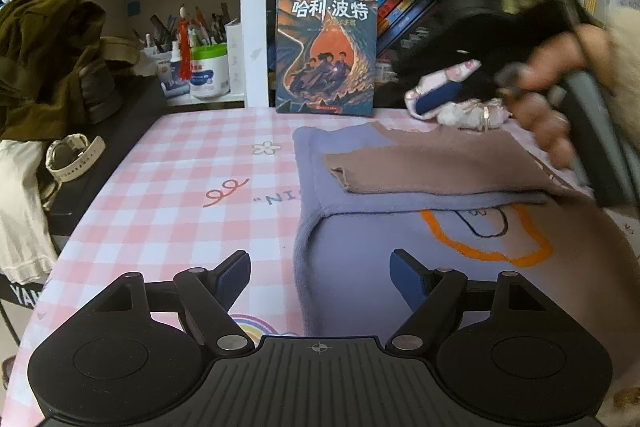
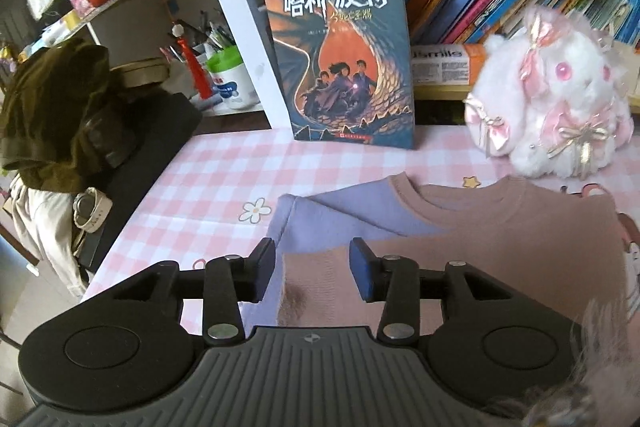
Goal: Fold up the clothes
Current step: 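Lift the pink sleeve with the right gripper and fold it over the lavender sleeve, then release the pink sleeve and withdraw the right gripper open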
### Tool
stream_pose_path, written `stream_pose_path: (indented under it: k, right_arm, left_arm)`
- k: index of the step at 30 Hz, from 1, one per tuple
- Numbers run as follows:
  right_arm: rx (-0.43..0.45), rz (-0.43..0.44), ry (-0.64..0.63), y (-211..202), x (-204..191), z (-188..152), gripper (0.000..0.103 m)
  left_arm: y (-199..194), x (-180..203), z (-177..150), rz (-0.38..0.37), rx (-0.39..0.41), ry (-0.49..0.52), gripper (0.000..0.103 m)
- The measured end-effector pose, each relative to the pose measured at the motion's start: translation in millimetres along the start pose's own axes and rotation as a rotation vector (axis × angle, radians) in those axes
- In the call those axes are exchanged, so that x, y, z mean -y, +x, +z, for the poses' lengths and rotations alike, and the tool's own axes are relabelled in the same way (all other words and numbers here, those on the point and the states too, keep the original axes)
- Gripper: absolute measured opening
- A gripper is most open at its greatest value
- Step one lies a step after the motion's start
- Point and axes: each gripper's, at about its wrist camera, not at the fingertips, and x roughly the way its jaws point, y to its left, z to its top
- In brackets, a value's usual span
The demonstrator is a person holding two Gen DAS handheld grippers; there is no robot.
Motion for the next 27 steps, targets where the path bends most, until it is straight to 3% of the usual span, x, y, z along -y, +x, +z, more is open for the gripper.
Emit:
stream_pose_path:
  k: [3,11,16,18,21,24,27]
  right_arm:
    - [0.011,-0.033,-0.047,-23.1,13.5,-13.3,0.042]
    - [-0.061,-0.343,-0.193,-67.1,87.5,-66.9,0.04]
    - [-0.141,-0.443,-0.056,-67.4,139.8,-89.1,0.032]
    - [-0.145,-0.455,0.048,-71.6,158.8,-94.6,0.024]
    - [-0.147,-0.439,0.109,-78.6,168.3,-102.6,0.024]
    - [-0.139,-0.409,0.1,-91.1,161.8,-109.6,0.034]
    - [-0.127,-0.374,0.095,-105.2,153.5,-117.1,0.037]
  left_arm:
    - [-0.1,0.1,-0.3,-0.011,0.006,-0.004,0.079]
    - [0.8,0.1,0.1,-0.029,0.017,-0.022,0.079]
    - [2.1,6.4,0.3,-0.045,0.01,-0.006,0.079]
    - [2.4,7.5,-0.3,-0.049,0.003,-0.007,0.079]
    - [2.5,6.8,-0.4,-0.042,-0.005,-0.023,0.079]
    - [3.0,5.9,-1.8,-0.028,-0.02,-0.057,0.082]
    - [2.3,9.9,-3.6,-0.019,-0.031,-0.078,0.082]
